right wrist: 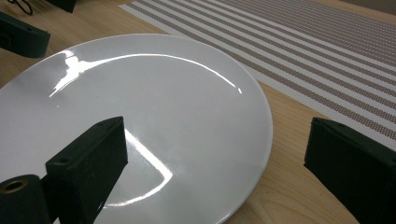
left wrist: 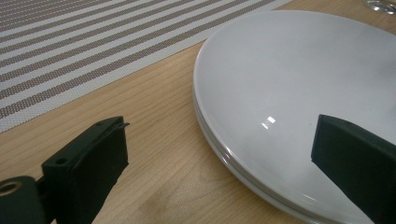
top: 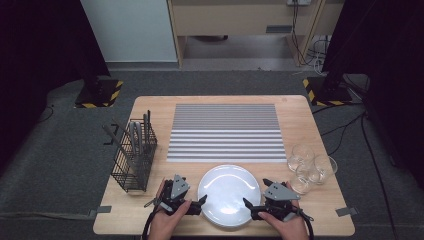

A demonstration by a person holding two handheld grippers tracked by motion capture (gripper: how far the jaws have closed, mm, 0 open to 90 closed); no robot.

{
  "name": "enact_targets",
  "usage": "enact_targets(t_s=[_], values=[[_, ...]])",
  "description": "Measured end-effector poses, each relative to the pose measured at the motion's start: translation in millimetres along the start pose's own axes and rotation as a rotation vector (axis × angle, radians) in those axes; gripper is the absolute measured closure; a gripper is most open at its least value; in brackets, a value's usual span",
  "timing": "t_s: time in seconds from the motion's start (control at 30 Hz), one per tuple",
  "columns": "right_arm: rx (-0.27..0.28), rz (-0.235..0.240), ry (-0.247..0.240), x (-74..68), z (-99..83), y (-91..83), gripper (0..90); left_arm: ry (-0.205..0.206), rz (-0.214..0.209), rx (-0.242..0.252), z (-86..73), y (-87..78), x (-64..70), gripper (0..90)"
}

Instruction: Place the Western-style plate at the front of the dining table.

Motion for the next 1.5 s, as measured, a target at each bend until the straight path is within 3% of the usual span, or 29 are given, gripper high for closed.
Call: enact_targets(t_s=[0.8,1.1,1.33,1.5], values=[[0.010,0.036,-0.003,2.7,1.6,-11.0,8.1,-0.006,0.009,0.010,-3.5,-7.3,-5.5,3.1],[-0.045,0.039,-0.049,4.4,-6.2,-14.7,8.7,-0.003,0.020,0.010,-3.6,-10.1,-6.8,3.3],[-0.003,0.025,-0.042,8.0,-6.4,-24.8,8.7,-0.013,0.019,0.013,-4.0,-9.4,-8.8,3.8],[-0.011,0.027,-0.029,11.1,-9.0,-26.2,8.7,-0.011,0.025,-0.008,-6.6,-8.7,-10.7,4.2]])
Point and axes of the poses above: each handheld gripper's, and its own axes: y roughly forward along the jaws, z roughly out of its top, x roughly to its right, the point moved 6 cm from there along y, roughly forward along the jaws, and after that the axes turned 11 degrees about y, right-handed, at the moved point
